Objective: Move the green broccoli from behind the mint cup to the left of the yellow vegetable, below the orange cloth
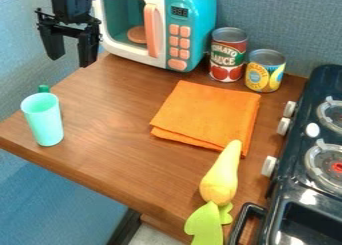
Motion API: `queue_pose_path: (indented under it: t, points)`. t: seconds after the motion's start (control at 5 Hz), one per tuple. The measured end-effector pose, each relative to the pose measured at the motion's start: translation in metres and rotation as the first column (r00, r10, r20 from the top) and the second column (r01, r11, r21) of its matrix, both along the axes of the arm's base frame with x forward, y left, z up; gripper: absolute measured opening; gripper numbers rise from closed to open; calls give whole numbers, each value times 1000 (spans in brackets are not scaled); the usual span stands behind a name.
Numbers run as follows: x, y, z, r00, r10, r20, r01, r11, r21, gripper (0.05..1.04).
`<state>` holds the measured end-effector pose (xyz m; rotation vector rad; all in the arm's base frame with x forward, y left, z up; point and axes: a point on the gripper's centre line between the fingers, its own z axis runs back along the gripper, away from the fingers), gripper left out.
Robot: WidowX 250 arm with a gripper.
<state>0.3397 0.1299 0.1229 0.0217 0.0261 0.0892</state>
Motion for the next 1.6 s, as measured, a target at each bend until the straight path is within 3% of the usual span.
queue_pose_path:
  t: [0.2, 0.4, 0.6, 1.0, 1.4, 1.6]
  points:
    - [-2, -1, -15, 999, 0, -45, 0, 1000, -16, 1004]
    - [-5, 7, -15, 999, 14, -45, -15, 1000, -7, 1004]
    - [-2, 28, 0, 997, 74, 7, -74, 997, 4, 1004]
    - [0, 43, -28, 989, 139, -45, -136, 989, 59, 1004]
    - [1, 41, -54, 977, 171, -127, -162, 984, 79, 1004]
    - [1, 43, -54, 972, 186, -145, -173, 980, 98, 1004]
